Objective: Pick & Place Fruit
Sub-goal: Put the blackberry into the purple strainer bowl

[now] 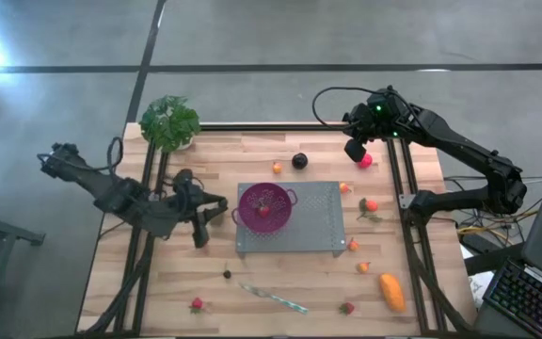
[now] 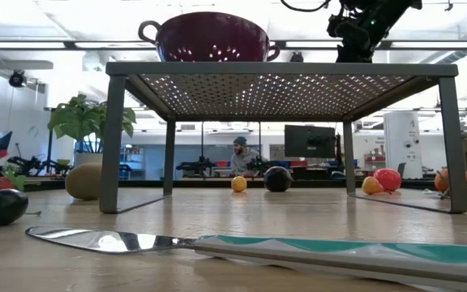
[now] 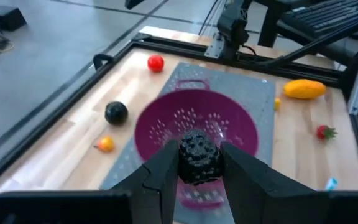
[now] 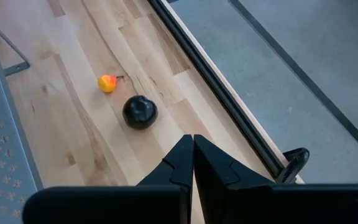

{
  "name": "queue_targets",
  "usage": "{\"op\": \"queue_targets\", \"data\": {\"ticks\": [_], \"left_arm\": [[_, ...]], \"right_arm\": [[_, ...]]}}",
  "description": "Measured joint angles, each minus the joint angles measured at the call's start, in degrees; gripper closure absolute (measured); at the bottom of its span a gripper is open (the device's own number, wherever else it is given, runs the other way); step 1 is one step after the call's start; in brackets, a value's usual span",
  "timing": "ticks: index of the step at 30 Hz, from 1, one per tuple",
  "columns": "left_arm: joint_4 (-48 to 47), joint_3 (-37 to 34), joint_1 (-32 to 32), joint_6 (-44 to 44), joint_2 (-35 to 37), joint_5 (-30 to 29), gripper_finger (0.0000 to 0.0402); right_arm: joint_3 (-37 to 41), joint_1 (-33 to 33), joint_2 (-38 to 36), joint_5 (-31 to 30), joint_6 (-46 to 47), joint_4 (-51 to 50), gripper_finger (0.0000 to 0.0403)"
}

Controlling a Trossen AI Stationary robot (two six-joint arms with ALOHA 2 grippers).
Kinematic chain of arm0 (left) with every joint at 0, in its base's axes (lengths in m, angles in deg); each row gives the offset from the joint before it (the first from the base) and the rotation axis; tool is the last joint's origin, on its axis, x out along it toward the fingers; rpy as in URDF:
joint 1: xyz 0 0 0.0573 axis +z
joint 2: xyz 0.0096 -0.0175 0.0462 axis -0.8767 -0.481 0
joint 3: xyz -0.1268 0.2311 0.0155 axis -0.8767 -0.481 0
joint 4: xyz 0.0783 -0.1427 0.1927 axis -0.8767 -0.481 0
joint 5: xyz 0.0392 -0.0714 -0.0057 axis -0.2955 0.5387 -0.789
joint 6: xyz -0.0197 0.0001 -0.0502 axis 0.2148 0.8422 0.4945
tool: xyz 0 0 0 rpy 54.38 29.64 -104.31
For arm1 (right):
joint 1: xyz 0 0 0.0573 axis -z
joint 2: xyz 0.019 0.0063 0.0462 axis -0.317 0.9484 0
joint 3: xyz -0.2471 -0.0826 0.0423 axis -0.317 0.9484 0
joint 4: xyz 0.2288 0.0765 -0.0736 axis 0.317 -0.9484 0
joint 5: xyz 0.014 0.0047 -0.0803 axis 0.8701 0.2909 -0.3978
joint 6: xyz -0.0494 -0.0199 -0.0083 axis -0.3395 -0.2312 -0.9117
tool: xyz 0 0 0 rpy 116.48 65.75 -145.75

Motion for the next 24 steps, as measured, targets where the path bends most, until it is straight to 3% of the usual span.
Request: {"op": "queue_targets", "data": {"ticks": [13,24], "left_arm": [[0.2,7.0,16.2,-11.6,-10.0,17.3,0.0289],[-2.8,10.9,22.2,-16.0,-15.8,23.6,0.0289]], "right_arm": [[0.0,0.0,0.0,0.0,-1.0,0.0,0.0394],[0.0,0.0,0.0,0.0,-0.8,0.0,0.0394]]}}
